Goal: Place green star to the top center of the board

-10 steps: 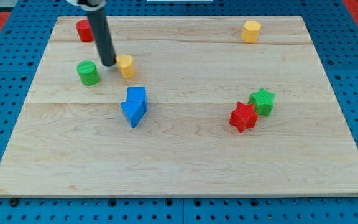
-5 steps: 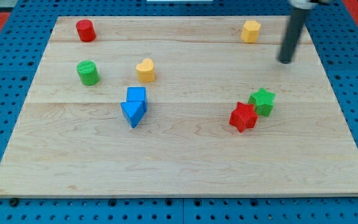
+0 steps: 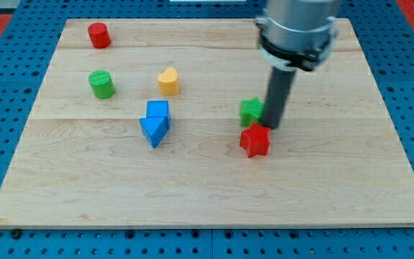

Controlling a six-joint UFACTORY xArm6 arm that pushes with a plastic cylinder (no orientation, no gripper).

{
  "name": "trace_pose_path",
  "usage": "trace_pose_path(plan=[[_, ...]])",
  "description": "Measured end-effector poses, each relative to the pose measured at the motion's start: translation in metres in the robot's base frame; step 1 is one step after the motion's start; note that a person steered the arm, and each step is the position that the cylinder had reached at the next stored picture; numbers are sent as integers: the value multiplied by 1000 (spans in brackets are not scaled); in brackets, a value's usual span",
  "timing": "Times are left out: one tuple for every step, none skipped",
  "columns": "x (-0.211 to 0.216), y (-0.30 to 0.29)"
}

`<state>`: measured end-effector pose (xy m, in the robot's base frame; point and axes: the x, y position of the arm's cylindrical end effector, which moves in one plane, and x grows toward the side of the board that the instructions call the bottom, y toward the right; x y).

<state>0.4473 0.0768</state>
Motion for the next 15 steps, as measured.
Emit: trace_pose_path(plan=[[-42, -39], [-84, -64], [-62, -39], [-38, -57], [-54, -87], [-70, -82], [-99, -82], [-127, -82], [-114, -85], [-114, -125], [-122, -147], [-151, -169], [-168, -145], [-195, -118], [-204, -103]])
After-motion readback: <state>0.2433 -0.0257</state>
